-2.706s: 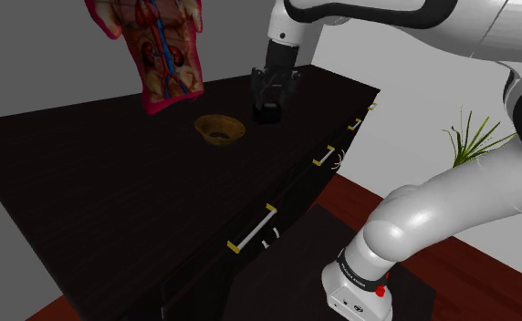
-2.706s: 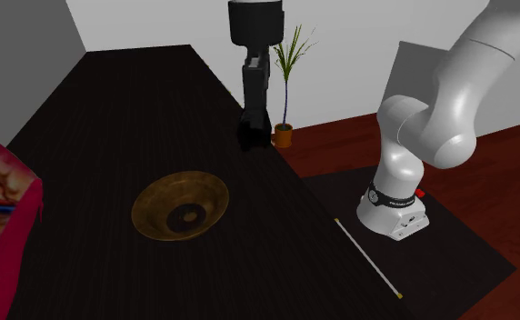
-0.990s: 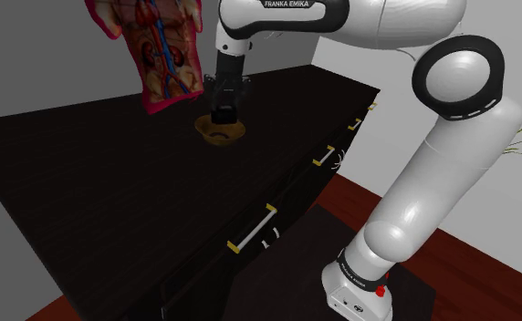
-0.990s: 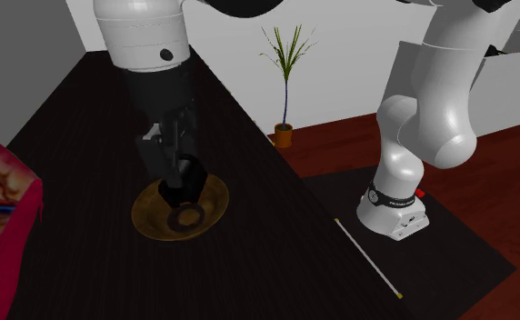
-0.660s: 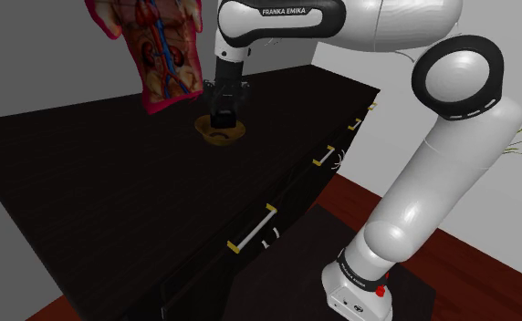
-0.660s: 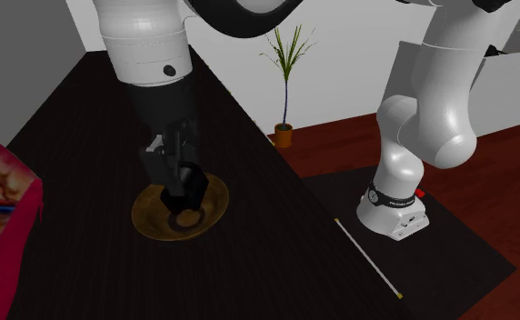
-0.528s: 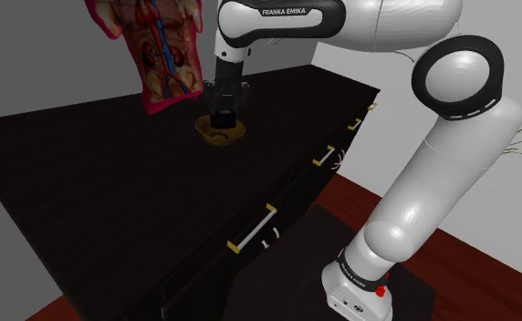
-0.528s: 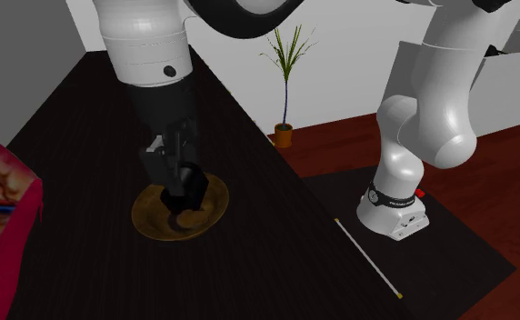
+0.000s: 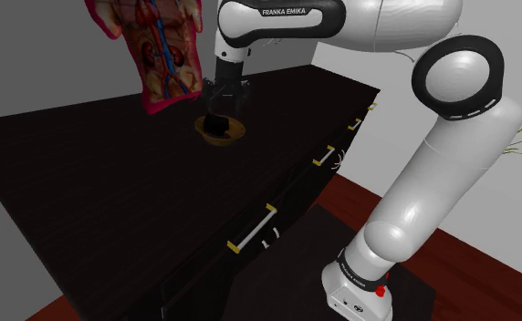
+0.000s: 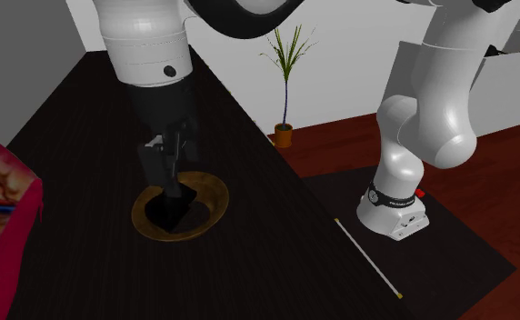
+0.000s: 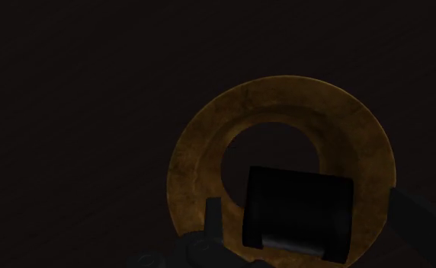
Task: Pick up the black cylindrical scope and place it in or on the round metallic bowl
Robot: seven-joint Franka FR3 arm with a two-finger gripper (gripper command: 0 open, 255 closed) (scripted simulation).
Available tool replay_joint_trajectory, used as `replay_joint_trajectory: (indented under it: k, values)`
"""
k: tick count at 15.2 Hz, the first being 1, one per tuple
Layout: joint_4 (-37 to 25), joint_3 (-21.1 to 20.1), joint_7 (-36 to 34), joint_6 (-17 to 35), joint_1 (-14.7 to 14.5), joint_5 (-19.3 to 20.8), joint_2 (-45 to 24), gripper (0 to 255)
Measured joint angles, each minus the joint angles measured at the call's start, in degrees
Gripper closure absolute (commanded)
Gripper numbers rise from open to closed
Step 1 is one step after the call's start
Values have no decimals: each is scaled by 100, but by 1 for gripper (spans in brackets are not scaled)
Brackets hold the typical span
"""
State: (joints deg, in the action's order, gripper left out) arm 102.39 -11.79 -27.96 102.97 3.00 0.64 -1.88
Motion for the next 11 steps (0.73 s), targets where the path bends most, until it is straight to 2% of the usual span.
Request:
replay_joint_trajectory:
  k: [2,6,11]
  values:
    - [-109,-5,-11,-85,-6,4,-24,0]
    - [-723,-2,0,-656,-3,12,-61,0]
    - [-785,-6,-5,-738,-7,8,-47,0]
